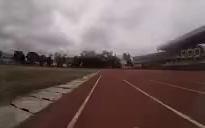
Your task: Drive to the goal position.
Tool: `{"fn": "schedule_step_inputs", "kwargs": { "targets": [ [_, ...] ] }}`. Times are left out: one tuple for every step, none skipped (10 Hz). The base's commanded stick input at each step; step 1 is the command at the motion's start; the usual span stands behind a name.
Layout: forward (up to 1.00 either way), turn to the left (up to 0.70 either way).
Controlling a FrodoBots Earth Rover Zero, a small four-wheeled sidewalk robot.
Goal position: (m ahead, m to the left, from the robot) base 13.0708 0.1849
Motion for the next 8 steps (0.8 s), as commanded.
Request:
{"fn": "schedule_step_inputs", "kwargs": {
  "targets": [
    [1.0,0.0],
    [1.0,-0.09],
    [1.0,-0.4],
    [1.0,-0.4],
    [1.0,-0.4],
    [1.0,-0.4],
    [1.0,-0.34],
    [1.0,-0.27]
  ]
}}
